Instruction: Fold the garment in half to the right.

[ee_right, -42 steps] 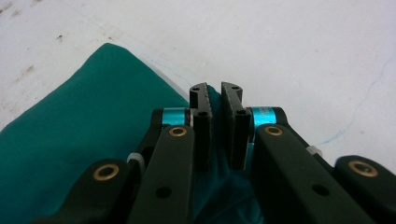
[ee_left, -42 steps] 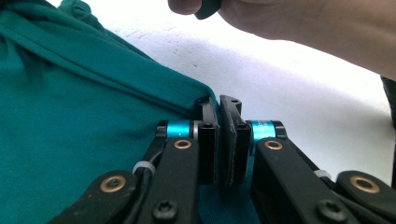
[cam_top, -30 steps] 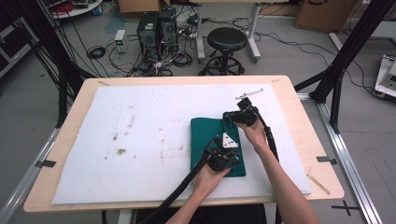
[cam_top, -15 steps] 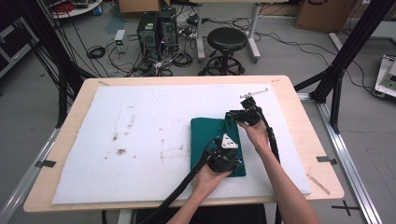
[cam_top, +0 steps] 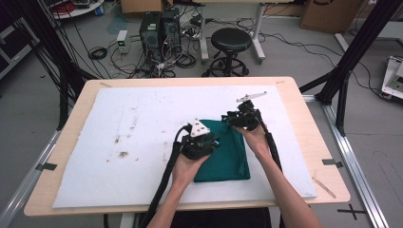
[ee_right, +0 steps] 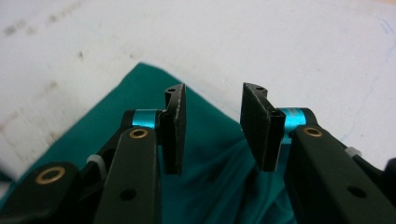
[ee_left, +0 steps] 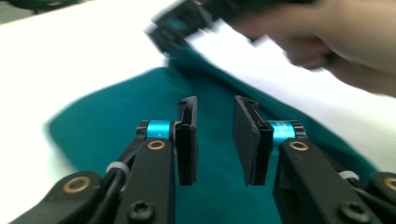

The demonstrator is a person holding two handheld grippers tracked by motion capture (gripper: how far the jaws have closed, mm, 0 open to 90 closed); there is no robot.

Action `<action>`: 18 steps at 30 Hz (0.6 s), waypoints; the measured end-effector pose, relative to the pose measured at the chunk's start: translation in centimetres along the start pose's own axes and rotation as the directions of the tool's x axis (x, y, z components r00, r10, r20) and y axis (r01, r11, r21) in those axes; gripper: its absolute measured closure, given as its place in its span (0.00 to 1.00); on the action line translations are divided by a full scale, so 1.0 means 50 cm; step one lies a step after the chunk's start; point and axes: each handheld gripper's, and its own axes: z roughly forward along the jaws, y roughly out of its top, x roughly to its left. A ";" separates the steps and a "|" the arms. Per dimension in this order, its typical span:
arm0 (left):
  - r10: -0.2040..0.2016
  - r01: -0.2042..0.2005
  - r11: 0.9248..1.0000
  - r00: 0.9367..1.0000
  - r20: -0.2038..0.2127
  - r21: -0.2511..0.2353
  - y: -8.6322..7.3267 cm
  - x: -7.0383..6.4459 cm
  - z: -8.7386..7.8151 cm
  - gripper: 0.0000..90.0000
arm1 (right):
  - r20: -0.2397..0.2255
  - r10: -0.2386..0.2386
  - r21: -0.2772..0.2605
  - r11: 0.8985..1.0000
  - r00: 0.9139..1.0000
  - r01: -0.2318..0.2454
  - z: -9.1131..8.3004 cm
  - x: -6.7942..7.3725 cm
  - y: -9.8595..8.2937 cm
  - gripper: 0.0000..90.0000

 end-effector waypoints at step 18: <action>-0.110 0.107 0.994 0.985 -0.129 -0.033 0.001 0.134 0.062 0.82 | 0.159 0.149 -0.034 0.989 0.976 -0.146 -0.033 -0.066 -0.053 0.72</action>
